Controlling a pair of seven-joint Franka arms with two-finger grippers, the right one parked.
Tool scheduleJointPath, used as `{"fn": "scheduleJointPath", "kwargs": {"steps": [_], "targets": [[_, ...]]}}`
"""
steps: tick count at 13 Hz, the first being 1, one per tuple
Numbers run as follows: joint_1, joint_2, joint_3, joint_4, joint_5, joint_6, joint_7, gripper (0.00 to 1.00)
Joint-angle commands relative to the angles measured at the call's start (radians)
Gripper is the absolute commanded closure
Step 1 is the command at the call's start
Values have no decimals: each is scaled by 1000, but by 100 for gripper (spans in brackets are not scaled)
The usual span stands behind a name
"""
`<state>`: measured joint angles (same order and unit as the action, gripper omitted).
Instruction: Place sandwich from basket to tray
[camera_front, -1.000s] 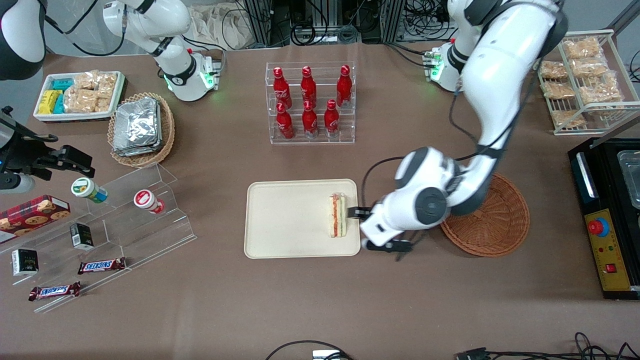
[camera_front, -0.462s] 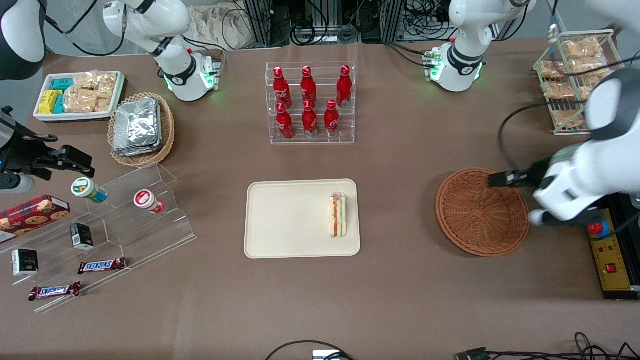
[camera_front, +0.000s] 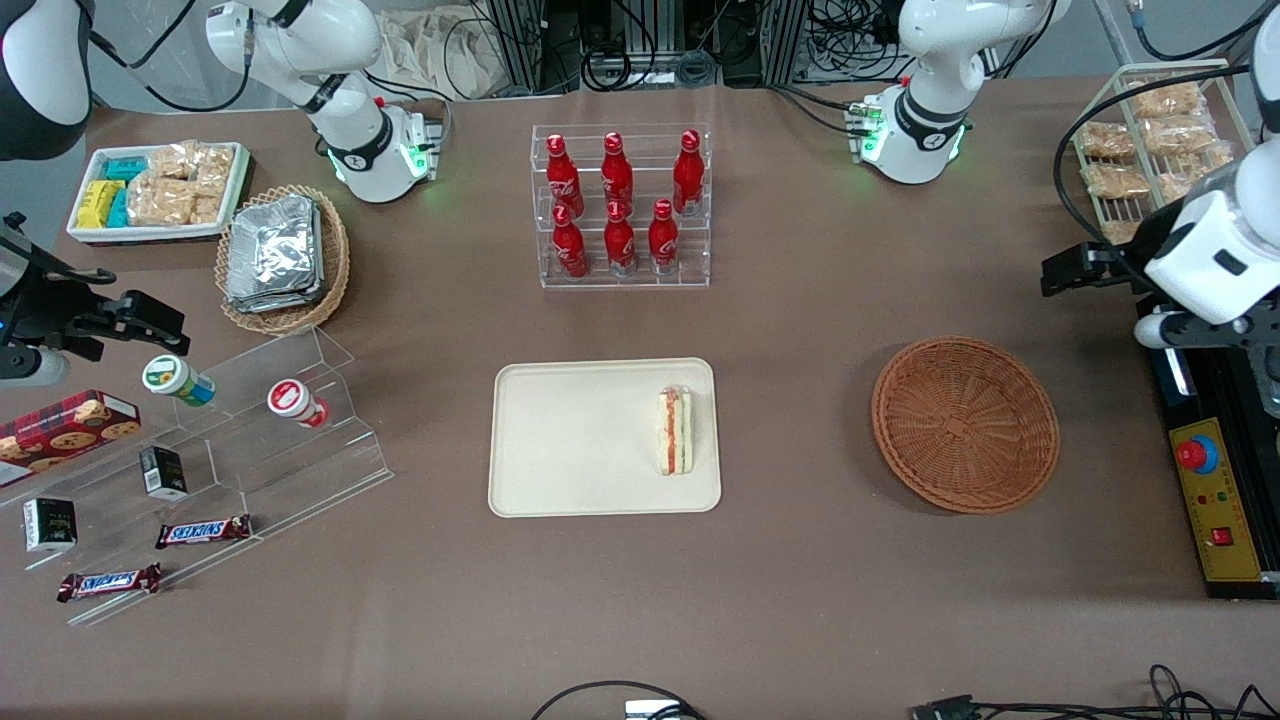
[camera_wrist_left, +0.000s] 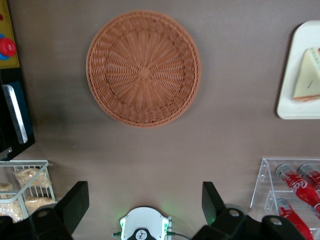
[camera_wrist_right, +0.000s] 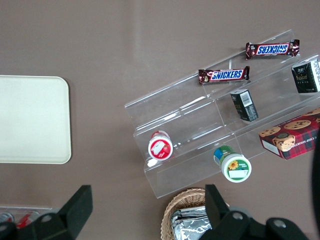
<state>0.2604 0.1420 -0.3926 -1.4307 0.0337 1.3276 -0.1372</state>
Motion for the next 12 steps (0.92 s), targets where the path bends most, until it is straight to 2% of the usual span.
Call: {"fn": "scheduleJointPath", "kwargs": {"steps": [1, 3, 9, 10, 12], "targets": [[0, -65, -2, -120, 18, 66, 2, 0], [0, -110, 0, -190, 17, 117, 7, 0], [-13, -133, 7, -201, 0, 120, 8, 0], [-33, -136, 36, -206, 0, 122, 8, 0], [-181, -137, 189, -205, -1, 125, 8, 0]]}}
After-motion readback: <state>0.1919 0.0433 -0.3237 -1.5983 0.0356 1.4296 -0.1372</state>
